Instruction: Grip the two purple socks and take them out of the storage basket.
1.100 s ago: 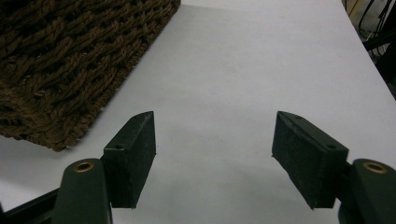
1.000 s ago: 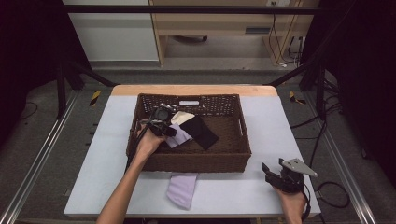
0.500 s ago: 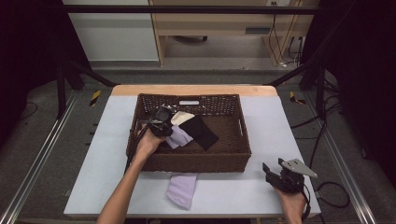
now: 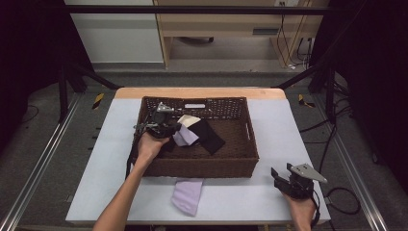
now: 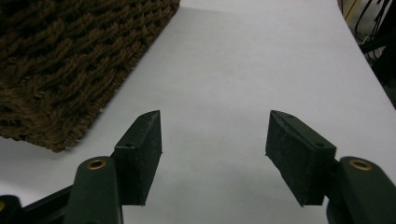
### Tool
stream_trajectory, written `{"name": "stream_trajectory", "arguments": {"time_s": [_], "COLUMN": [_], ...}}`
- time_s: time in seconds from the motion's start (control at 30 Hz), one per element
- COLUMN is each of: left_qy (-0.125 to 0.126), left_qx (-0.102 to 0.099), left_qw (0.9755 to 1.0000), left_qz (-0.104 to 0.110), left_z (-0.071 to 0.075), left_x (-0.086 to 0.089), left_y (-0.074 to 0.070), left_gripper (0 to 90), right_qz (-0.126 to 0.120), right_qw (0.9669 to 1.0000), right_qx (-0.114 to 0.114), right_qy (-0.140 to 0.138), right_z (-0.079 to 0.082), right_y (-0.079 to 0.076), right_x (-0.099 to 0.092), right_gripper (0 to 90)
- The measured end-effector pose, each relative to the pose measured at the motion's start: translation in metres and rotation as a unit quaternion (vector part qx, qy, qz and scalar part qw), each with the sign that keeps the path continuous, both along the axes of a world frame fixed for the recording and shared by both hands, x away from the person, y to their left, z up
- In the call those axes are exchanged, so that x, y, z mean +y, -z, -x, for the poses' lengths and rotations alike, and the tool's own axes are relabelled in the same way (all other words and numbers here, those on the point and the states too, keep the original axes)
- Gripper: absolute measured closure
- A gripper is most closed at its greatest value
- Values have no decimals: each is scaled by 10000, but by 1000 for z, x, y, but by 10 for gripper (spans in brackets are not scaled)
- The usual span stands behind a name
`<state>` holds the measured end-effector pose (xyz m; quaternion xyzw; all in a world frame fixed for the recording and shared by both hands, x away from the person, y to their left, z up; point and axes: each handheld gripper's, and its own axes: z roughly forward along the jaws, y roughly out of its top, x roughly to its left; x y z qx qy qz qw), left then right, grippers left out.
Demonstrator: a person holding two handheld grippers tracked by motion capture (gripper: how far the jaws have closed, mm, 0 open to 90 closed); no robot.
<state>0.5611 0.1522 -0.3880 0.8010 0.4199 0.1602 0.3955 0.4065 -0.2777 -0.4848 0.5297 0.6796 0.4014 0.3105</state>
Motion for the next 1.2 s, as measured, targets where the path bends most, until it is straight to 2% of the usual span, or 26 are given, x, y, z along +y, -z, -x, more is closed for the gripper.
{"name": "stream_trajectory", "arguments": {"time_s": [0.07,0.2,0.33,0.6,0.83,0.97,1.03,1.07,1.2], "left_qy": [-67,-135,-223,-158,19,139,148,167,192], "left_qx": [-160,-464,-602,-928,-1230,-1451,-1555,-1577,-1668], "left_qw": [9998,9986,9971,9937,9895,9852,9839,9826,9804], "left_qz": [93,237,404,604,763,900,873,964,1034], "left_z": [3,8,10,24,48,65,74,79,91], "left_x": [3,6,9,14,15,18,21,24,30], "left_y": [-3,-10,-17,-35,-56,-71,-77,-81,-88], "left_gripper": [868,870,871,871,870,870,870,870,870], "right_qz": [-42,-53,-39,5,-9,-29,-7,-9,-27], "right_qw": [10000,10000,10000,10000,10000,10000,10000,10000,10000], "right_qx": [-55,23,-15,15,7,57,34,40,65], "right_qy": [-4,9,6,3,15,20,12,13,51], "right_z": [2,0,1,0,0,-1,0,-1,-1], "right_y": [0,0,0,0,0,0,0,0,0], "right_x": [0,0,0,0,0,0,0,0,0], "right_gripper": [366,365,366,369,372,371,371,371,371]}}
